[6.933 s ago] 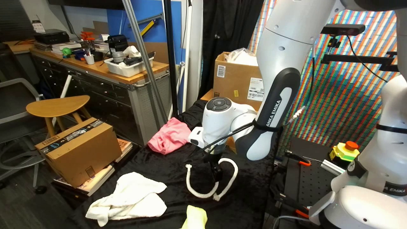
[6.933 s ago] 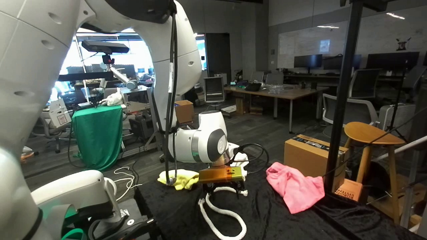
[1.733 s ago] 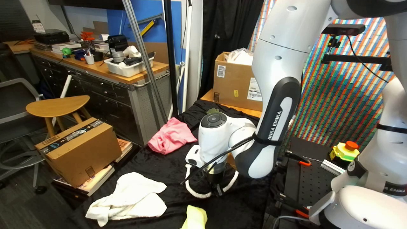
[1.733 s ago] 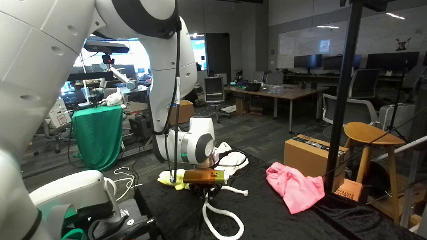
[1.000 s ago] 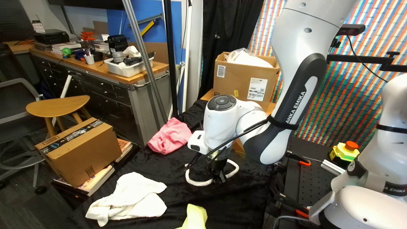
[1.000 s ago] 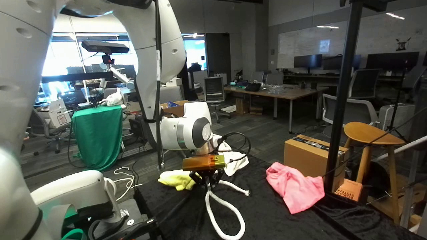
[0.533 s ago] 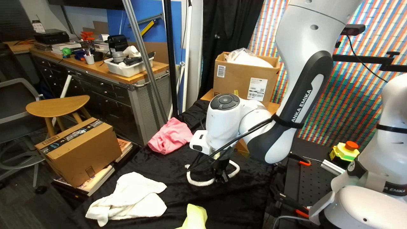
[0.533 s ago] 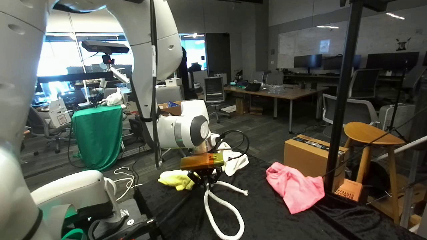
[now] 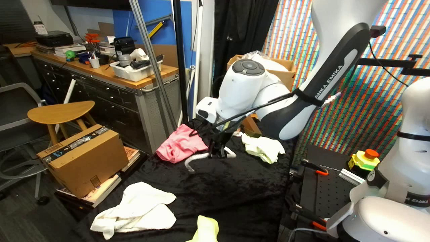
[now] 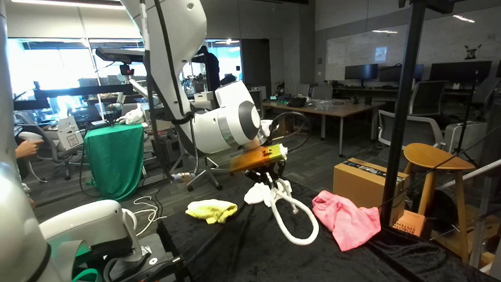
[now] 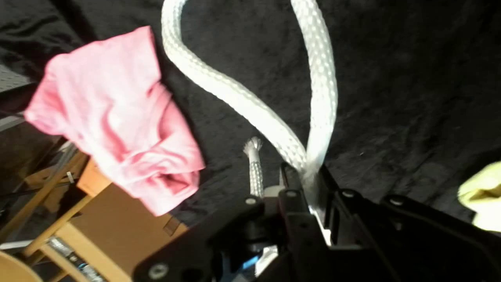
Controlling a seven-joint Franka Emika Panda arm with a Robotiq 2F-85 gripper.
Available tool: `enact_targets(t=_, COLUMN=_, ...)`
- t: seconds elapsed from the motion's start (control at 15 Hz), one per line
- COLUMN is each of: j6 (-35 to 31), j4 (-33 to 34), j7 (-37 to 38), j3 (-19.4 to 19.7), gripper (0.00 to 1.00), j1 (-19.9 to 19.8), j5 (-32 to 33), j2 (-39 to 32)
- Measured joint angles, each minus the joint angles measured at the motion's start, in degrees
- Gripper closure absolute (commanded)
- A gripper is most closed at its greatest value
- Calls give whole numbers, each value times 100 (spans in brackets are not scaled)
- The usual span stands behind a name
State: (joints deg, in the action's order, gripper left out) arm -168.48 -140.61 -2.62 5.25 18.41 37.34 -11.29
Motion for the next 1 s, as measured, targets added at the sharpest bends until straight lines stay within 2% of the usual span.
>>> enact_targets(t=0.2, j6=26, j4=213, j7=919, j3=418, gripper=95, j1=159, j5=878, j2=418)
enact_targets(t=0.4, j6=125, j4=500, j7=1499, j3=531, gripper=95, j1=178, j5=1392, j2=607)
enact_targets(t=0.73, j6=475, j4=1075, j7=1653, j3=539, gripper=96, j1=178, j5=1508, j2=564)
enact_targets(t=1.0, j6=812, j4=1675, j7=1598, j3=542, gripper=96, j1=151, j5=1355, j2=234)
